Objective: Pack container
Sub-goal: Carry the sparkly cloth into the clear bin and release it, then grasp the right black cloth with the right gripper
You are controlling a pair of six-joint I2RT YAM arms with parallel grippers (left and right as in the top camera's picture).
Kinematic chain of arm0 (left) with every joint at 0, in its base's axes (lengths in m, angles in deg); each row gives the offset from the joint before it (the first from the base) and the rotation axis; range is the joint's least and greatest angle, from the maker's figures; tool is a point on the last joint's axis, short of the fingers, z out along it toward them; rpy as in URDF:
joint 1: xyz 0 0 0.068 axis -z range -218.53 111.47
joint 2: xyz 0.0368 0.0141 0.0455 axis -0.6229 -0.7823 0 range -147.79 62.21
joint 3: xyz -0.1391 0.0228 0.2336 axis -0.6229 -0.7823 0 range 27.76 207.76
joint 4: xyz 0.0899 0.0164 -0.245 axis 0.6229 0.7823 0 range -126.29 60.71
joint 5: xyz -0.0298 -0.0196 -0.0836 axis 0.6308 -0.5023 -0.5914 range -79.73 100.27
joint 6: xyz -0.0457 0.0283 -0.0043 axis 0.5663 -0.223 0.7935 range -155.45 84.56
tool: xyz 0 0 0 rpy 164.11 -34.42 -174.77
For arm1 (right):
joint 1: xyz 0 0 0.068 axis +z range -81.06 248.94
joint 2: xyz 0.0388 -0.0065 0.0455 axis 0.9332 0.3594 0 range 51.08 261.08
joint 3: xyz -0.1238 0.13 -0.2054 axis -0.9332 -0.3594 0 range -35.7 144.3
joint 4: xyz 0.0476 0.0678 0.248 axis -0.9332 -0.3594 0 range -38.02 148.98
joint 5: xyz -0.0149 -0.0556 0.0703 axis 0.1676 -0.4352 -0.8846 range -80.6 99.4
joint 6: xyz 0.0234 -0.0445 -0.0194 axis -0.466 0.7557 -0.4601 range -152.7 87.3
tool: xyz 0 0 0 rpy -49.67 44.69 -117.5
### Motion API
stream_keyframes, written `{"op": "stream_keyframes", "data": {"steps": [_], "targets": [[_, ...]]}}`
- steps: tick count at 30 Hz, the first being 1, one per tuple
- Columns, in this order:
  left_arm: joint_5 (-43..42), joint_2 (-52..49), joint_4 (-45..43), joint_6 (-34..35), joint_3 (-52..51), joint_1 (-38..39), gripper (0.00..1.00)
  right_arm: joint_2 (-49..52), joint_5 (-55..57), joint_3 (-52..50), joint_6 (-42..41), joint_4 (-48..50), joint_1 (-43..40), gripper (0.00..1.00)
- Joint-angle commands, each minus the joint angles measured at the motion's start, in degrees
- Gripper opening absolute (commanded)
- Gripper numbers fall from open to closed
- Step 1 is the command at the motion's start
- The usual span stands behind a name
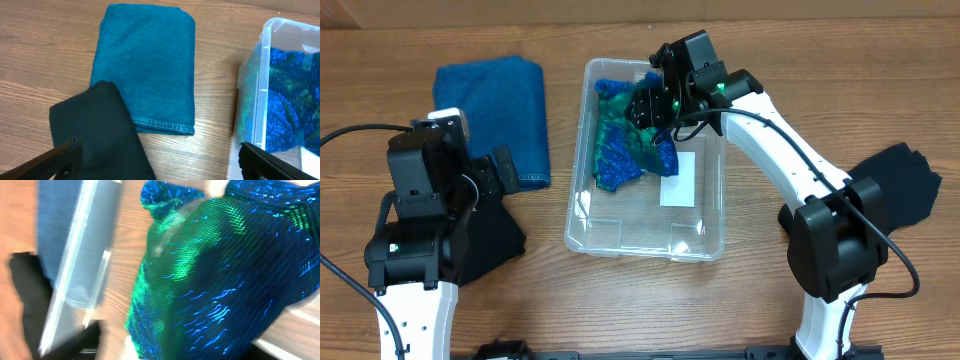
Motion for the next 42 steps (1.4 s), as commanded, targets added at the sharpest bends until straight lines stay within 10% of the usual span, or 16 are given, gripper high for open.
{"op": "stream_keyframes", "data": {"steps": [1, 10, 22, 42], "targets": [[0.7, -0.4, 0.0, 0.0, 1.6, 0.3, 1.0, -1.4, 14.0, 0.9, -2.8, -3.8, -0.5, 1.0], [0.7, -0.4, -0.1, -0.1, 1.6, 0.3, 1.0, -23.6, 34.1, 2.1, 0.5, -6.4, -3.5, 1.0], [0.7, -0.4, -0.2, 0.0, 1.6, 0.3, 1.0, -29.0, 15.2, -13.2, -10.2, -30.6, -51.3, 1.0], [0.7, -0.5, -0.5, 0.0, 1.6, 0.3, 1.0, -26.8, 12.4, -57.8, -9.6, 9.6, -56.0, 0.99]]}}
